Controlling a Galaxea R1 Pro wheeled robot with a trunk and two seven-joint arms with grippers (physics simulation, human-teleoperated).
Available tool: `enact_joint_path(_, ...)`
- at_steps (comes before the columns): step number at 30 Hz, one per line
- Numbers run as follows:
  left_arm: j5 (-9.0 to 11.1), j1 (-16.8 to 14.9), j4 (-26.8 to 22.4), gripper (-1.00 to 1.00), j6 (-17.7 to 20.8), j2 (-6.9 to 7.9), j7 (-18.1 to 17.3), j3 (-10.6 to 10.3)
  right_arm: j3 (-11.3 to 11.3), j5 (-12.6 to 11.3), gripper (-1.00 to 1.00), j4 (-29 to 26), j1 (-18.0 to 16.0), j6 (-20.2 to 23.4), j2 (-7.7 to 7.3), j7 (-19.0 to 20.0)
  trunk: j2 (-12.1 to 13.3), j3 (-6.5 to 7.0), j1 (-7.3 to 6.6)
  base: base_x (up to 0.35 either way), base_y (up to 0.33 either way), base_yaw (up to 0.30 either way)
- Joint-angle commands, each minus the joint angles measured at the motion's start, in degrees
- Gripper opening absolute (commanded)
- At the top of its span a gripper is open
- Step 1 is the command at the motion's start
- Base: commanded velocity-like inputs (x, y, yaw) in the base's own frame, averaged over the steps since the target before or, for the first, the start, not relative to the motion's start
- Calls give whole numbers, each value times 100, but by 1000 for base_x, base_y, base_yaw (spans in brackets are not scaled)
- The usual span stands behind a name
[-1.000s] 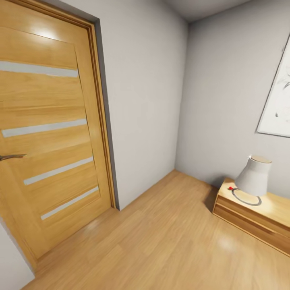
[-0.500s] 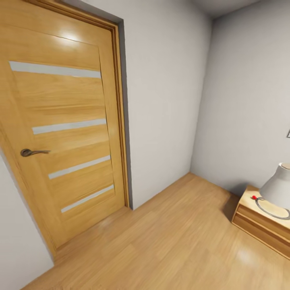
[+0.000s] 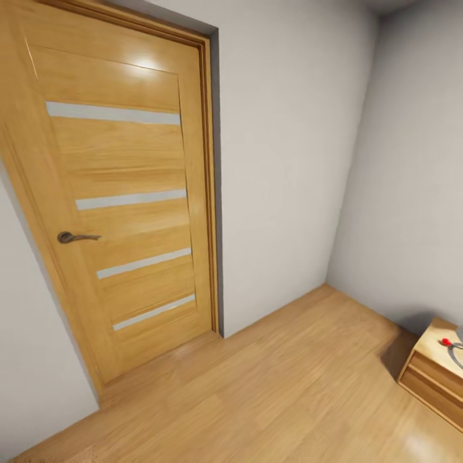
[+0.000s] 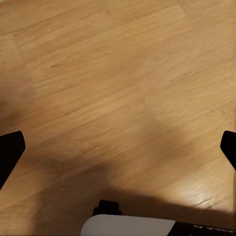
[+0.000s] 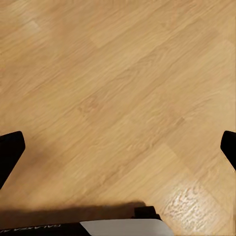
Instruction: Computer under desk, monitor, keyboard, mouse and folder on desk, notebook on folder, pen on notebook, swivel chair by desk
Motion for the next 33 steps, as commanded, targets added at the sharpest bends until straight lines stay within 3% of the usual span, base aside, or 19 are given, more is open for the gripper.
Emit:
enact_joint_path(1,46,-3,1,100,-12,0,-2,-10,-12,-27,100,2,-2,-18,2,15,-4,-7,2,134,-285,275)
enact_joint_path(13,47,-3,1,100,-6,10,-2,-10,-12,-22,100,2,-2,-16,2,15,-4,-7,2,167,-256,275)
enact_joint_path(26,47,-3,1,100,-14,5,-2,-9,-12,-17,100,9,-2,-17,1,15,-4,-7,2,295,-42,275)
enact_joint_path(33,47,-3,1,100,-15,4,-2,-4,-17,-23,100,11,-2,-21,-1,10,-4,-7,2,110,-56,277)
